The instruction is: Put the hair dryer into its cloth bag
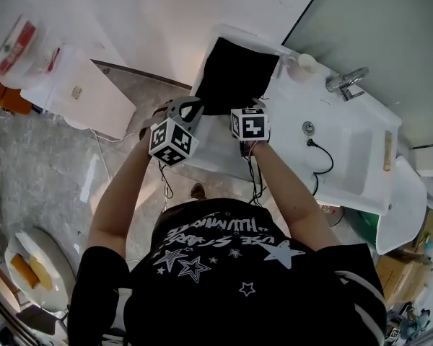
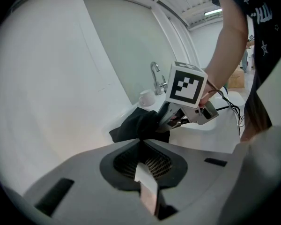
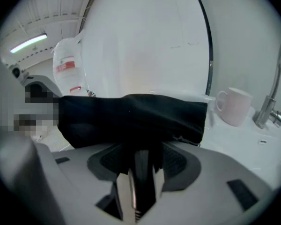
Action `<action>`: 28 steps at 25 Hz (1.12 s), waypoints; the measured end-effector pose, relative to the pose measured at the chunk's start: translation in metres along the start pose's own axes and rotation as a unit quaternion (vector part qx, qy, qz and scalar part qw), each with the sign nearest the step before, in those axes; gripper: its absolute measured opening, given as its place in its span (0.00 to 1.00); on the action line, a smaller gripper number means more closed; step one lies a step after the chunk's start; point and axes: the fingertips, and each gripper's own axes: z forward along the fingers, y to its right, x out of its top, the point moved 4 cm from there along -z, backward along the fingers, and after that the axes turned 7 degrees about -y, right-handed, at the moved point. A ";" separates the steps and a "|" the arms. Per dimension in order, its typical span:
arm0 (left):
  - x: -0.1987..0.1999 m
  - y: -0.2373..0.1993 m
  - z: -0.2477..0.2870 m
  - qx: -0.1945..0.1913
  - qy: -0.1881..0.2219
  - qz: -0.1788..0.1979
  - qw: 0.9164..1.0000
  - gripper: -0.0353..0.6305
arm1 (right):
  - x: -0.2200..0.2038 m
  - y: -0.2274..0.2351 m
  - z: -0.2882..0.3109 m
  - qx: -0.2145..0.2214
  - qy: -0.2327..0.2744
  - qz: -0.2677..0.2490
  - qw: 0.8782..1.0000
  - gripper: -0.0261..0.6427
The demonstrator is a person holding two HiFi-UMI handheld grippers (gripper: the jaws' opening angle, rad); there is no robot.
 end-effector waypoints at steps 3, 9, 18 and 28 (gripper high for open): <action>-0.003 0.002 0.000 0.012 -0.010 -0.004 1.000 0.10 | -0.005 0.004 -0.014 0.001 0.013 0.010 1.000 0.36; -0.001 0.009 -0.001 0.037 -0.022 -0.020 0.999 0.19 | -0.014 0.020 -0.046 0.007 0.035 0.021 0.999 0.36; 0.023 0.022 -0.019 0.093 -0.021 -0.052 0.994 0.33 | -0.020 0.040 -0.101 0.005 0.078 -0.020 0.997 0.35; 0.062 0.065 -0.038 0.118 0.008 -0.131 0.984 0.34 | -0.033 0.053 -0.168 0.043 0.129 -0.026 0.990 0.33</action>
